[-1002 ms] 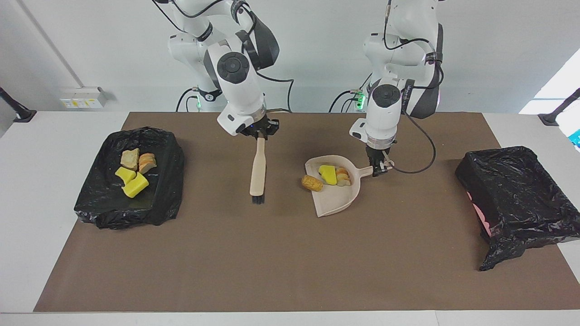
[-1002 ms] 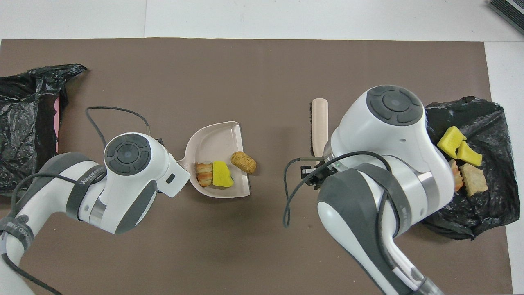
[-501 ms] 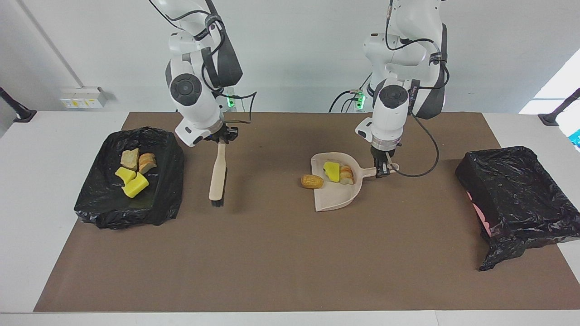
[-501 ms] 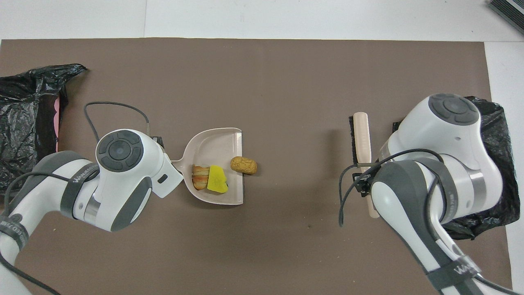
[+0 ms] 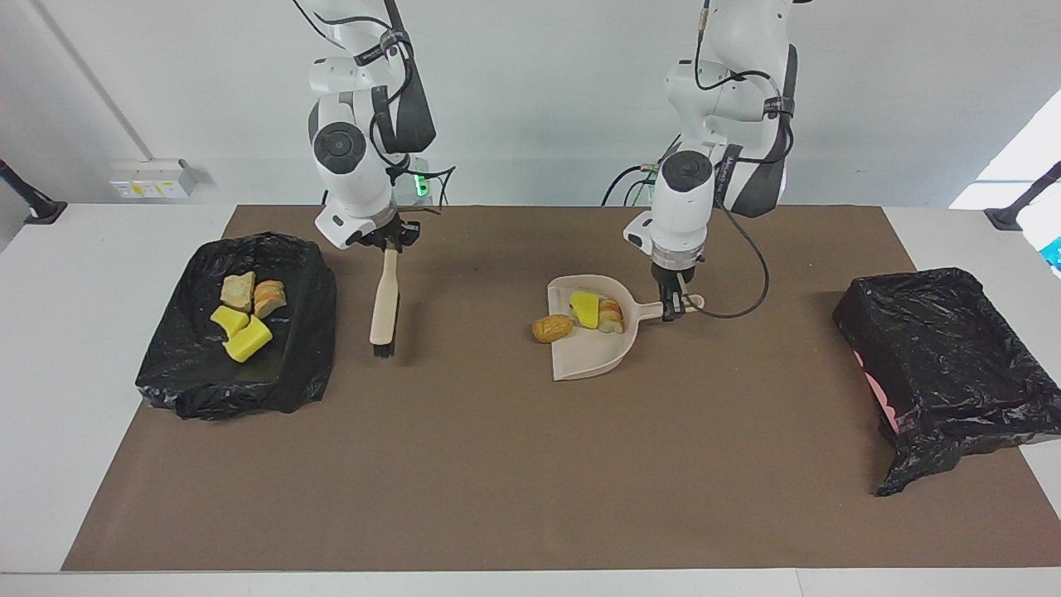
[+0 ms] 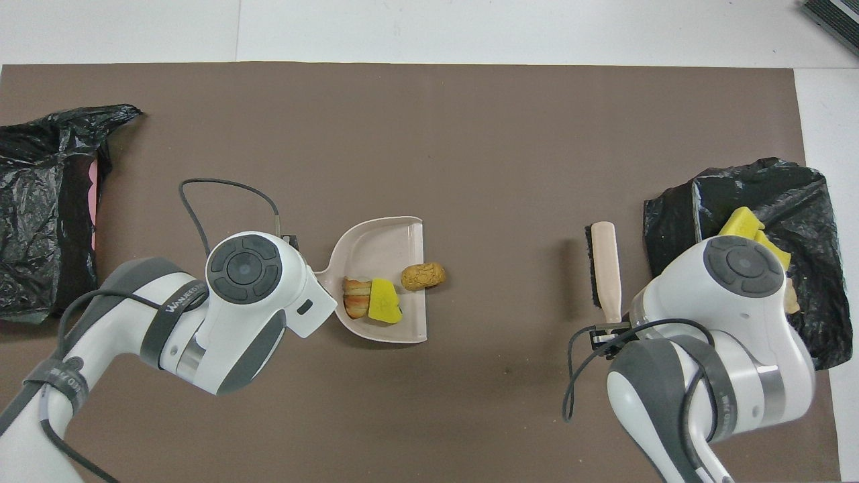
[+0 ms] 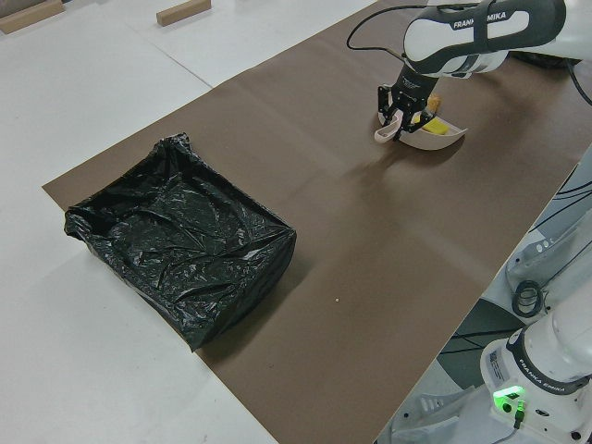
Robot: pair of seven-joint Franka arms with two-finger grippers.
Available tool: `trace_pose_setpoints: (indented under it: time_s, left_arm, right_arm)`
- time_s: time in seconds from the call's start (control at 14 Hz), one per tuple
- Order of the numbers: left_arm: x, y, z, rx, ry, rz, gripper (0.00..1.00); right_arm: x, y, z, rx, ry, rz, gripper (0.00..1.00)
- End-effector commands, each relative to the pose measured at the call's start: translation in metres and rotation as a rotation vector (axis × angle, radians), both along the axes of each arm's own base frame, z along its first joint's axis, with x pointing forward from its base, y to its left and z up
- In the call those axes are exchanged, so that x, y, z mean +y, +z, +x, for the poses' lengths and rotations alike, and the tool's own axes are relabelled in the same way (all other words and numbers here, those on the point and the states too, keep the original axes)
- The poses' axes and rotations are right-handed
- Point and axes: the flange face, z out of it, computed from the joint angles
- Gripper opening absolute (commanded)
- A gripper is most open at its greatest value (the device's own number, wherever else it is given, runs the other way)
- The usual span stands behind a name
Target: Sweep and dump trash in bin
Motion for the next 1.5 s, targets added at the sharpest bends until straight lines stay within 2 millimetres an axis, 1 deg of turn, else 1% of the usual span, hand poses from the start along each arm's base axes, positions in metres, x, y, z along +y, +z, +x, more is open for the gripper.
trace_pose_setpoints:
  time_s: [0.0,0.07,0.14,0.21,0.29,0.36,0.43,0.5,0.57,0.64,0.72,0.79,0.86,0.93,1.0,1.14,1.22,1.29,1.36,1.43]
  left_arm:
    - [-0.014,-0.001,-0.011,-0.011,0.036,-0.019,0.00]
    - [-0.013,-0.001,-0.011,-0.008,0.026,-0.017,0.00]
    - [-0.013,-0.002,-0.010,-0.008,0.017,-0.018,0.00]
    - [-0.010,-0.002,-0.008,-0.009,0.015,-0.018,0.00]
    - [-0.008,-0.002,-0.008,-0.003,0.008,-0.014,0.00]
    - [-0.007,-0.002,-0.008,-0.001,0.010,-0.013,0.00]
    - [-0.006,-0.003,-0.009,0.002,0.012,-0.011,0.00]
    - [-0.005,-0.004,-0.010,0.005,0.010,-0.009,0.00]
    - [-0.004,-0.004,-0.010,0.006,0.013,-0.008,0.00]
    - [-0.003,-0.005,-0.011,0.009,0.015,-0.006,0.00]
    - [0.000,-0.005,-0.010,0.010,0.024,-0.006,0.00]
    - [0.008,-0.006,-0.007,0.017,0.041,-0.001,0.00]
    - [0.012,-0.007,-0.007,0.035,0.048,0.011,0.00]
    - [0.015,-0.008,-0.008,0.044,0.054,0.017,0.00]
    - [0.018,-0.008,-0.006,0.043,0.065,0.017,0.00]
    - [0.022,-0.009,-0.005,0.049,0.069,0.020,0.00]
    - [0.021,-0.008,-0.005,0.048,0.069,0.019,0.00]
    - [0.021,-0.008,-0.005,0.048,0.069,0.019,0.00]
    - [0.021,-0.008,-0.005,0.048,0.067,0.019,0.00]
    - [0.023,-0.008,-0.003,0.050,0.068,0.020,0.00]
  right_arm:
    - [0.033,0.006,-0.015,-0.036,-0.002,-0.015,0.00]
    - [0.046,0.007,-0.020,-0.032,-0.012,0.003,0.00]
    - [0.068,0.012,-0.029,-0.031,-0.007,0.035,0.00]
    - [0.088,0.012,-0.038,-0.027,0.004,0.040,0.00]
    - [0.106,0.007,-0.045,-0.024,-0.006,0.028,0.00]
    - [0.128,-0.002,-0.054,-0.020,0.000,0.021,0.00]
    - [0.141,-0.009,-0.056,-0.030,0.001,0.023,0.00]
    - [0.150,-0.019,-0.056,-0.031,0.009,0.030,0.00]
    - [0.159,-0.030,-0.054,-0.035,0.007,0.041,0.00]
    - [0.165,-0.045,-0.047,-0.035,-0.007,0.052,0.00]
    - [0.171,-0.057,-0.044,-0.033,-0.025,0.057,0.00]
    - [0.182,-0.063,-0.044,-0.033,-0.028,0.061,0.00]
    - [0.197,-0.065,-0.042,-0.037,-0.032,0.073,0.00]
    - [0.220,-0.066,-0.042,-0.019,-0.043,0.107,0.00]
    - [0.240,-0.064,-0.038,0.008,-0.081,0.168,0.00]
    - [0.271,-0.053,-0.041,0.030,-0.116,0.252,0.00]
    - [0.277,-0.049,-0.036,0.032,-0.166,0.307,0.00]
    - [0.283,-0.048,-0.035,0.037,-0.198,0.350,0.00]
    - [0.289,-0.043,-0.037,0.039,-0.196,0.364,0.00]
    - [0.288,-0.044,-0.035,0.039,-0.187,0.358,0.00]
